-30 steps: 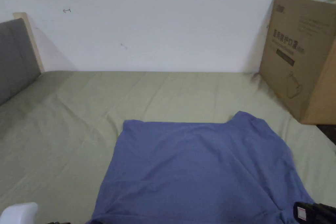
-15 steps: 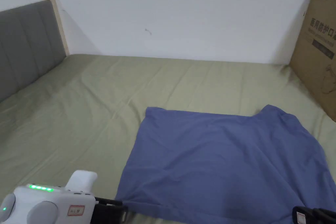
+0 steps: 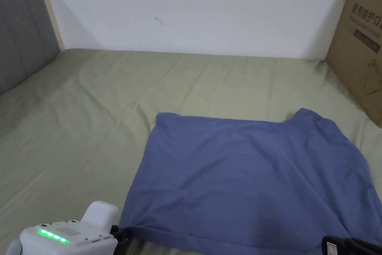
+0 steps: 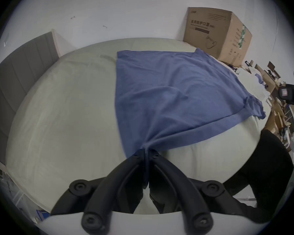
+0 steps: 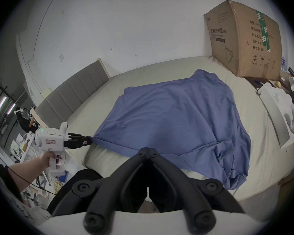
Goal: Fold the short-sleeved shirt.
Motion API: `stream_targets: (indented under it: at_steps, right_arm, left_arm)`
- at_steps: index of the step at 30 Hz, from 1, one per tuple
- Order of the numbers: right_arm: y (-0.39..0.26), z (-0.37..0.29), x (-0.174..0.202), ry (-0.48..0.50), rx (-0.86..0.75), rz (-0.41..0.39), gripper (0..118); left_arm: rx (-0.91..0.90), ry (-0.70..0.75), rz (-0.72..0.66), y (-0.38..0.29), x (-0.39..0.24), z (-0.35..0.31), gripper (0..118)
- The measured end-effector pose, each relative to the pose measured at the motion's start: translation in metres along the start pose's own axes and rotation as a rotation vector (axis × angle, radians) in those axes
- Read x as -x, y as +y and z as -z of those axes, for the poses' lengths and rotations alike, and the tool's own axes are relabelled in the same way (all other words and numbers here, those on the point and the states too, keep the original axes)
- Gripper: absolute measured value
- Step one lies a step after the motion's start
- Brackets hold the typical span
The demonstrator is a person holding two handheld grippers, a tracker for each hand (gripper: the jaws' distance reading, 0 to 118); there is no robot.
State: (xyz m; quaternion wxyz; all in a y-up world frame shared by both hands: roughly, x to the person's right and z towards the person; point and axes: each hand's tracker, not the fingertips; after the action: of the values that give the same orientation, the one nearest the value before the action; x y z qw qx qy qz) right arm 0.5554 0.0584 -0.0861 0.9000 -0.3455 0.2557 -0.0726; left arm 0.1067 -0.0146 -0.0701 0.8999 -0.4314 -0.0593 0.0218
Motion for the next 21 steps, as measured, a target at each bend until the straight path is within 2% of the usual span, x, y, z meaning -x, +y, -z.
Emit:
stream_targets:
  at_steps: [5,9,12,13,14,15,16,18,21]
  right_arm:
    - [0.002,-0.006,-0.028,-0.030,-0.031,0.047,0]
    - [0.004,-0.018,-0.074,-0.123,0.003,0.082,0]
    - [0.000,-0.020,-0.110,-0.148,0.054,0.116,0]
    - [-0.002,-0.019,-0.120,-0.147,0.086,0.137,9]
    - [-0.003,-0.018,-0.124,-0.158,0.113,0.150,40]
    - [-0.007,-0.016,-0.129,-0.184,0.133,0.159,99]
    - [-0.012,-0.013,-0.133,-0.213,0.153,0.152,118]
    - [-0.020,-0.020,-0.137,-0.237,0.054,0.129,108]
    - [-0.020,-0.009,-0.141,-0.250,0.171,0.099,108]
  left_arm:
    - [0.028,0.017,-0.066,-0.002,0.013,0.014,2]
    - [-0.050,-0.006,-0.190,0.007,0.021,0.000,2]
    - [-0.078,-0.013,-0.213,0.012,0.010,-0.014,2]
    - [-0.084,-0.003,-0.206,0.013,0.008,-0.016,2]
    - [-0.087,-0.003,-0.207,0.015,0.005,-0.017,2]
    - [-0.088,-0.002,-0.206,0.019,-0.005,-0.020,2]
    - [-0.090,0.001,-0.201,0.020,-0.009,-0.022,2]
    - [-0.115,0.005,-0.219,0.019,-0.018,-0.024,2]
    - [-0.125,0.007,-0.254,0.022,-0.043,-0.033,2]
